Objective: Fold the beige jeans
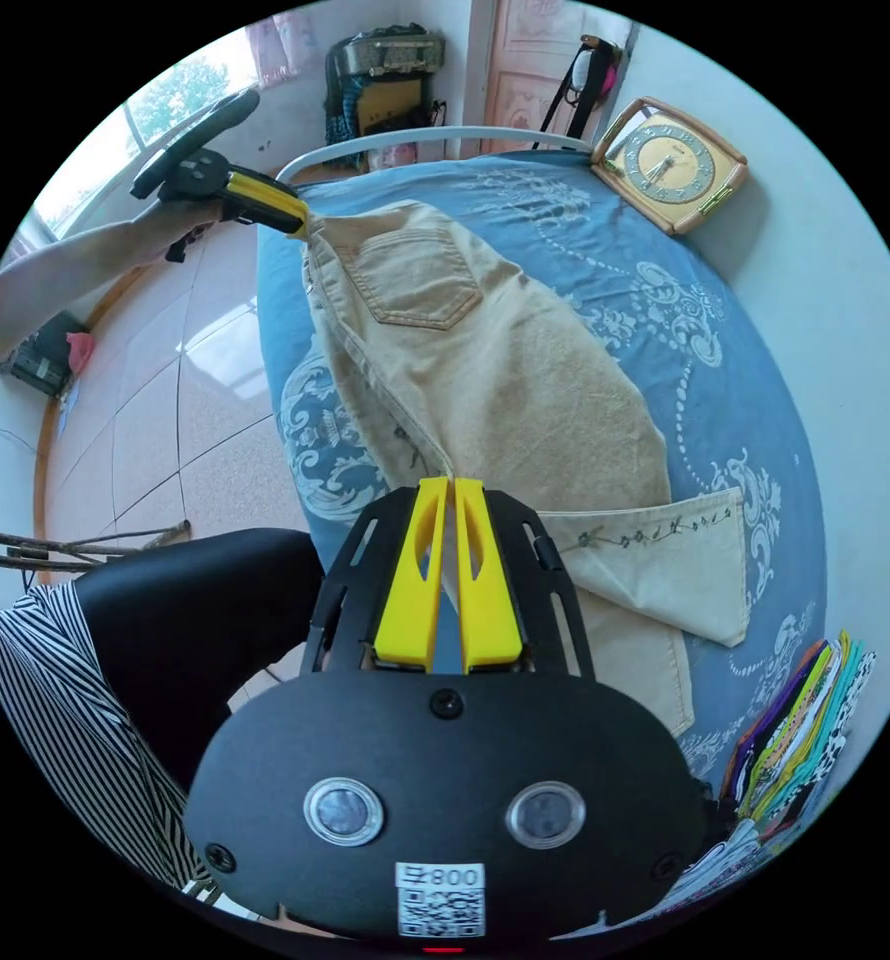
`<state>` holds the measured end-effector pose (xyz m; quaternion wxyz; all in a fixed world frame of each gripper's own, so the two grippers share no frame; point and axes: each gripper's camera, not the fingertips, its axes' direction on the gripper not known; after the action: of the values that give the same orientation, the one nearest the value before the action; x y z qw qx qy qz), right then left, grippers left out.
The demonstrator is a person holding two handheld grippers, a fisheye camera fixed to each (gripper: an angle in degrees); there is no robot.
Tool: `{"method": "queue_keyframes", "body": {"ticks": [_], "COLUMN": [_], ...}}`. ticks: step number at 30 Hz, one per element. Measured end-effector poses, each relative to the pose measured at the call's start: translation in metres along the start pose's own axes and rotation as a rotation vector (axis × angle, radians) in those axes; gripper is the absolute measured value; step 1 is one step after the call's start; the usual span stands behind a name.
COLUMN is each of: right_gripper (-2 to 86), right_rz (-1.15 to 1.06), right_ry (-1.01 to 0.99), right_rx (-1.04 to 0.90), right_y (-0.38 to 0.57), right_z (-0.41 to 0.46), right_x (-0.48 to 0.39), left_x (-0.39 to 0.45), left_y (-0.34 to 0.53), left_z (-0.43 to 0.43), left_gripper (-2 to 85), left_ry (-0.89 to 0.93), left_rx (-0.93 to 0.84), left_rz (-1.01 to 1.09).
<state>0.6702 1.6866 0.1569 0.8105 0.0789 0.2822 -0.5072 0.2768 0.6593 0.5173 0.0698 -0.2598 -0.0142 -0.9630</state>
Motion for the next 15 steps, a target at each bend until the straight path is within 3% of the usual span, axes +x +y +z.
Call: {"method": "queue_keyframes", "body": {"ticks": [15], "right_gripper": [1.1], "right_rz": [0.042], "right_ry": [-0.01], "right_rx": [-0.045], "right_y": [-0.002], "right_z": [0.048], "right_x": [-0.006], "left_x": [0.007], "left_y": [0.016], "left_z": [-0.089], "left_gripper": [0.7], "left_ry": [-0.034], "left_rx": [-0.021], "left_rz": [-0.036]}}
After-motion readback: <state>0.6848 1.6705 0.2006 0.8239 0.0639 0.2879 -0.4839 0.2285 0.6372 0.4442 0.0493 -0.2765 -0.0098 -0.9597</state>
